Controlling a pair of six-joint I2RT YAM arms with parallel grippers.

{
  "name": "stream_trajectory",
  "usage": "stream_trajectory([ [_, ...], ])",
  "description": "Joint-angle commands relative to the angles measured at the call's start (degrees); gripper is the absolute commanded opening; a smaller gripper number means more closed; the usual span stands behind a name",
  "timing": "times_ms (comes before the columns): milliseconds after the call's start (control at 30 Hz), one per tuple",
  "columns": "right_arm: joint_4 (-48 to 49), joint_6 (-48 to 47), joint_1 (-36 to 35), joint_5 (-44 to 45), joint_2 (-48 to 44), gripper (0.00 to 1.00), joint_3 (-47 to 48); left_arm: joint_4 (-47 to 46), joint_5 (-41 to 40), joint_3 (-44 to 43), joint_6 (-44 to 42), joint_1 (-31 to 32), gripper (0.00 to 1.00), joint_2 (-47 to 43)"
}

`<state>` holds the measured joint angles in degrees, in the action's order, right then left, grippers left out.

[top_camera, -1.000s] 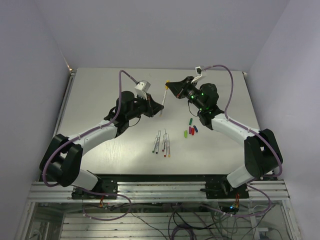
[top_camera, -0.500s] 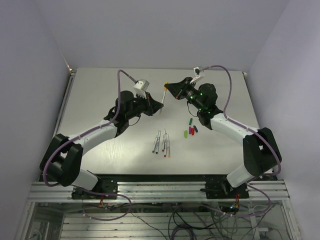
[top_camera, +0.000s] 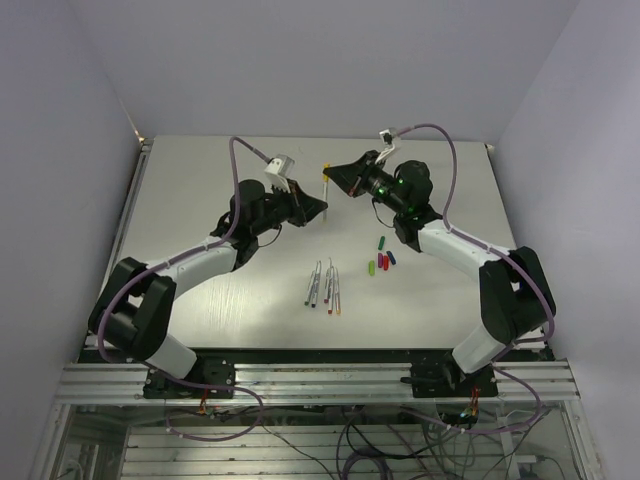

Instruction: Insert the pens into the pen caps

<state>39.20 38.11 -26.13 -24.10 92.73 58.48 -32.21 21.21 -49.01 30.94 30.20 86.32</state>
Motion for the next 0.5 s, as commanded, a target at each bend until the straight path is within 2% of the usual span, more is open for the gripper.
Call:
stream_trajectory([
  [0, -5.2, -1.3, -0.8, -6.9, 0.2, 0.0, -0.2, -13.6, 0.4, -4.0, 3.8, -2.3, 0.07, 0.8],
  [300, -20.2, -9.7, -1.8, -3.3, 0.2, 0.0, 1.7, -8.6, -5.4, -7.3, -2.5, -2.4, 0.07, -3.3],
  [467, -26.2, -12.7, -4.8, -2.0, 1.7, 0.0, 3.3, -7.5, -8.7, -8.1, -4.6, -2.3, 0.07, -4.7],
])
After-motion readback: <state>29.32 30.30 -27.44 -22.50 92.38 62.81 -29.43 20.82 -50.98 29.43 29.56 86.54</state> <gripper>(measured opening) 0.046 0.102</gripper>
